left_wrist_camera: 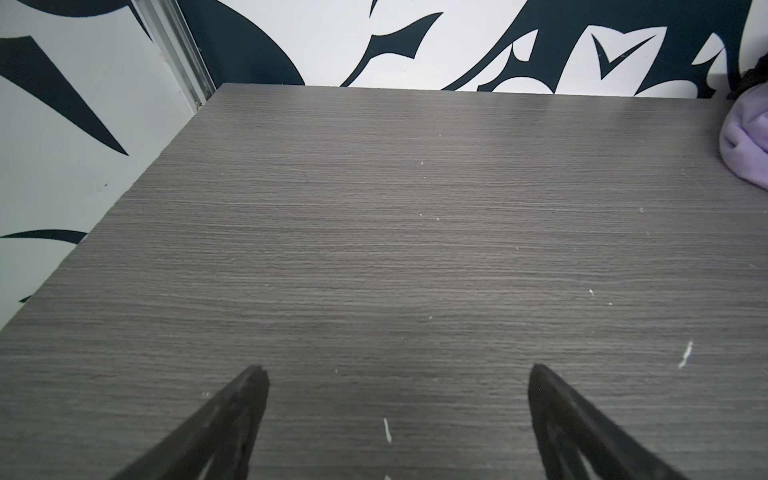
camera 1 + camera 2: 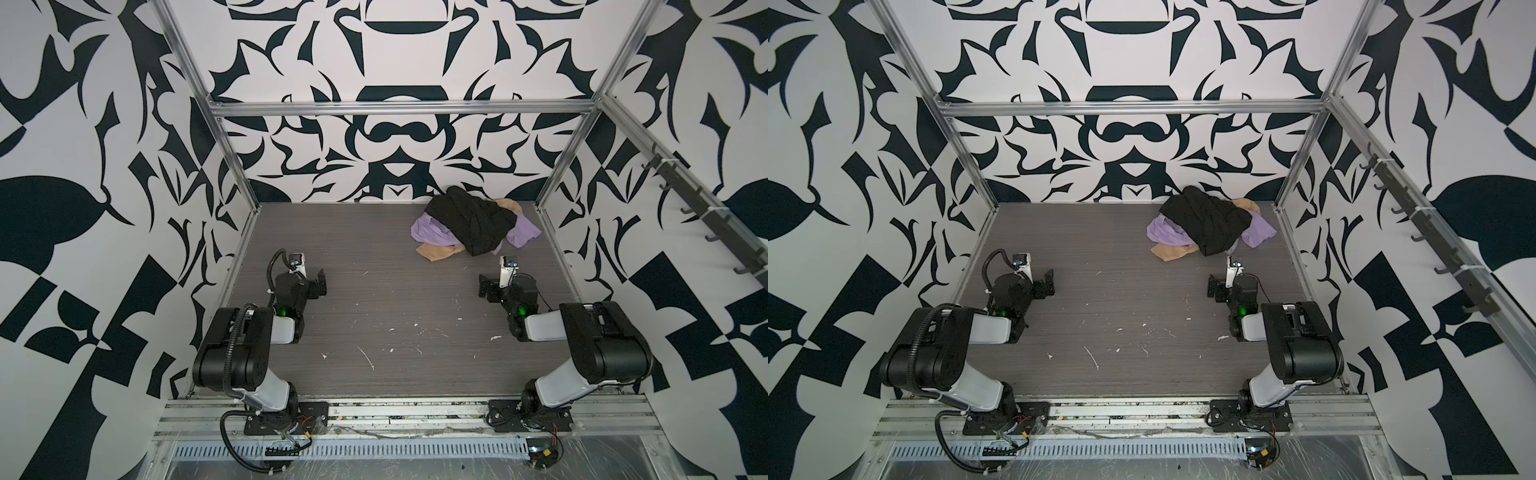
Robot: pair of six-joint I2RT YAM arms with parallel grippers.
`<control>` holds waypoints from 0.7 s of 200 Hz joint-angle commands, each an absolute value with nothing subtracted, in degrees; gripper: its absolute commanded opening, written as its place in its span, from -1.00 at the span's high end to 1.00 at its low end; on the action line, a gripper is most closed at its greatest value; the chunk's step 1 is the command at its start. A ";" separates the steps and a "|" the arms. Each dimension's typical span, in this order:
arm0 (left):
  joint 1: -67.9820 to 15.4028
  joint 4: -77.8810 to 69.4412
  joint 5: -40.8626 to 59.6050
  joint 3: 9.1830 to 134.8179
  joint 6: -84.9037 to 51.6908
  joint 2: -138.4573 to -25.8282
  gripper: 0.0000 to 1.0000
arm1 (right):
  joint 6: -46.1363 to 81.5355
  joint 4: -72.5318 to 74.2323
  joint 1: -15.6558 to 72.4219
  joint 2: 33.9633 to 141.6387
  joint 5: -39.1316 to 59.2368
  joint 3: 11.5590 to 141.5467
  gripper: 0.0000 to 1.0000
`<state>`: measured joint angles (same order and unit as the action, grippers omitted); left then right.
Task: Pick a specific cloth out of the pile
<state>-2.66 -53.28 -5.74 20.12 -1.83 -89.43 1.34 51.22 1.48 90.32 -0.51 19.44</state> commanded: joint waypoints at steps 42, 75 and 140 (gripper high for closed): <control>-2.63 -53.53 -5.68 20.91 -1.49 -89.57 -1.00 | 1.94 52.41 1.17 88.86 -1.41 20.02 -0.99; -2.59 -53.53 -5.68 20.92 -1.47 -89.52 -1.00 | 1.94 52.65 1.17 88.76 -1.32 19.95 -0.99; -2.63 -39.79 -7.99 25.36 -2.66 -83.41 -1.00 | 3.00 35.06 1.14 81.17 -2.01 26.01 -0.99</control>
<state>-2.66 -48.93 -5.78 21.10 -1.61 -87.72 1.87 44.47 1.45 85.58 -1.78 20.38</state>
